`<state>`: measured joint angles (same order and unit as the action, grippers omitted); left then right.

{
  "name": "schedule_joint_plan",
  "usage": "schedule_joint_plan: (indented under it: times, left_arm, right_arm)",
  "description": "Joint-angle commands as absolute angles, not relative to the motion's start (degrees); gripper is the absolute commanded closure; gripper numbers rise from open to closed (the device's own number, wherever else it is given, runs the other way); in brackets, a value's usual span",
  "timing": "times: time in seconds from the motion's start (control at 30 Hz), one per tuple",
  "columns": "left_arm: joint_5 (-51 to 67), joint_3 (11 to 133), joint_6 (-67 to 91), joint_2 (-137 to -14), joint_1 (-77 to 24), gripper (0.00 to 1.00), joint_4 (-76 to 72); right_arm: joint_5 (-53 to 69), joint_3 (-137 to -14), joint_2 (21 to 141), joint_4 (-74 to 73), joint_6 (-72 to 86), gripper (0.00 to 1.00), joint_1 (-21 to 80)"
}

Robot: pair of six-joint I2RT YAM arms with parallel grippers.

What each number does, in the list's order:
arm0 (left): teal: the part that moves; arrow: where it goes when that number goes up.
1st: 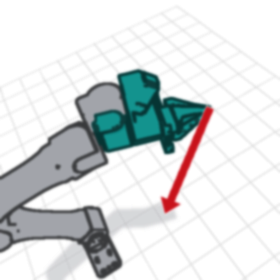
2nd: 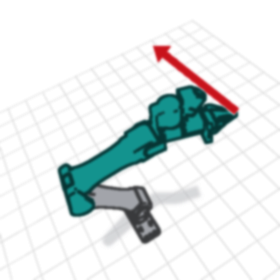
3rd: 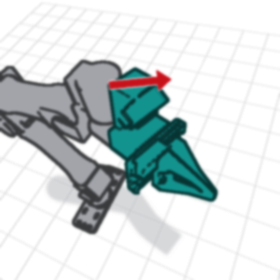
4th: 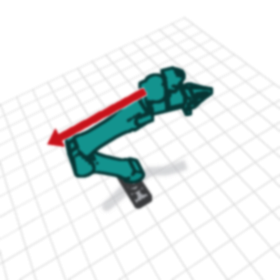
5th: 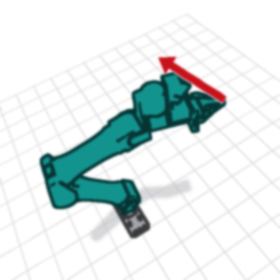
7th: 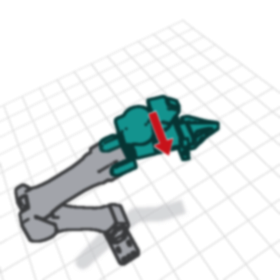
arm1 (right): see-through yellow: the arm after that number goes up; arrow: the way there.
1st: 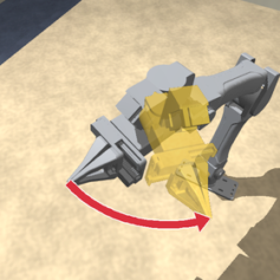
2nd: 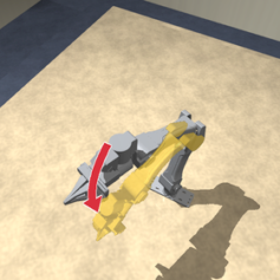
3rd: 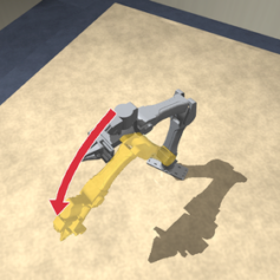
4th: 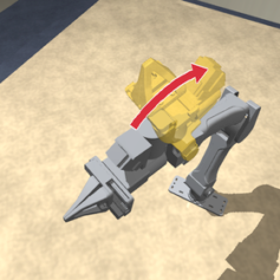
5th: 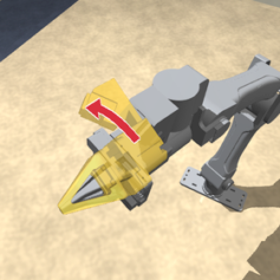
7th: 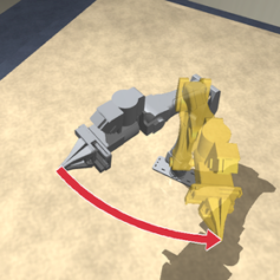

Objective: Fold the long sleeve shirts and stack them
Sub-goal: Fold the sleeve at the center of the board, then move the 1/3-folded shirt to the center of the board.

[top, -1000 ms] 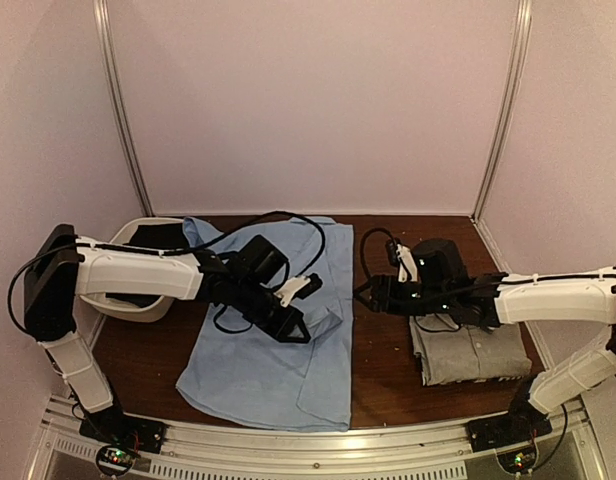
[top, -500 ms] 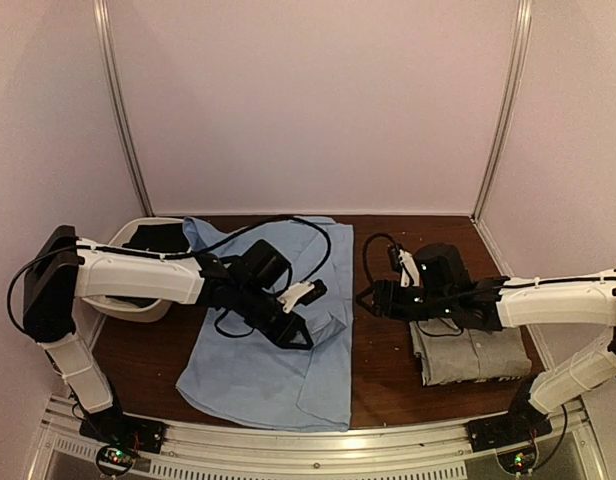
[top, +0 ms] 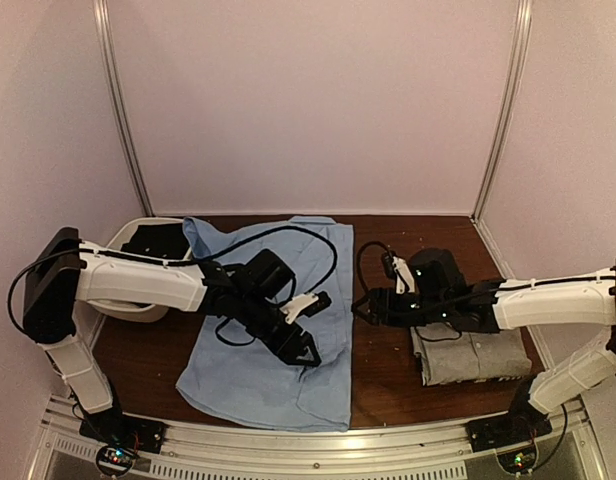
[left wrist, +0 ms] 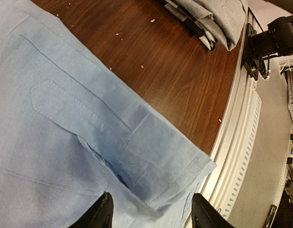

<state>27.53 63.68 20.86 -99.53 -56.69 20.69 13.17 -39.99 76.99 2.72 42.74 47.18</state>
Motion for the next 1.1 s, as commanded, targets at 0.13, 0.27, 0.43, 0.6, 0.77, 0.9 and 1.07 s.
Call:
schedule_joint_plan:
  times: [0.13, 0.27, 0.43, 0.6, 0.77, 0.9, 1.07]
  left_arm:
    - [29.2, 61.8, 20.2, -95.4, -56.8, 0.42, 18.8]
    - [24.5, 62.6, 21.7, -94.7, -56.7, 0.42, 19.6]
    - [18.1, 64.5, 25.5, -95.9, -54.3, 0.45, 21.5]
    - [17.0, 64.6, 29.2, -97.1, -49.4, 0.47, 20.4]
    - [16.9, 64.3, 31.3, -97.7, -45.3, 0.49, 18.9]
    - [16.4, 64.0, 32.0, -98.0, -41.9, 0.5, 18.7]
    - [16.0, 62.4, 32.3, -97.6, -38.2, 0.5, 18.4]
  right_arm:
    - [13.5, -39.0, 79.2, -1.0, 41.3, 0.33, 51.6]
    - [13.6, -38.6, 80.1, -2.1, 41.6, 0.33, 54.1]
    - [13.1, -38.7, 82.0, -1.9, 42.6, 0.4, 57.5]
    - [9.0, -41.6, 83.4, -2.0, 43.6, 0.5, 56.9]
    - [11.8, -45.6, 86.3, 3.8, 44.0, 0.6, 52.1]
    - [13.7, -51.4, 91.7, 6.6, 43.4, 0.63, 49.4]
    - [17.5, -55.9, 99.8, 11.9, 44.2, 0.64, 45.9]
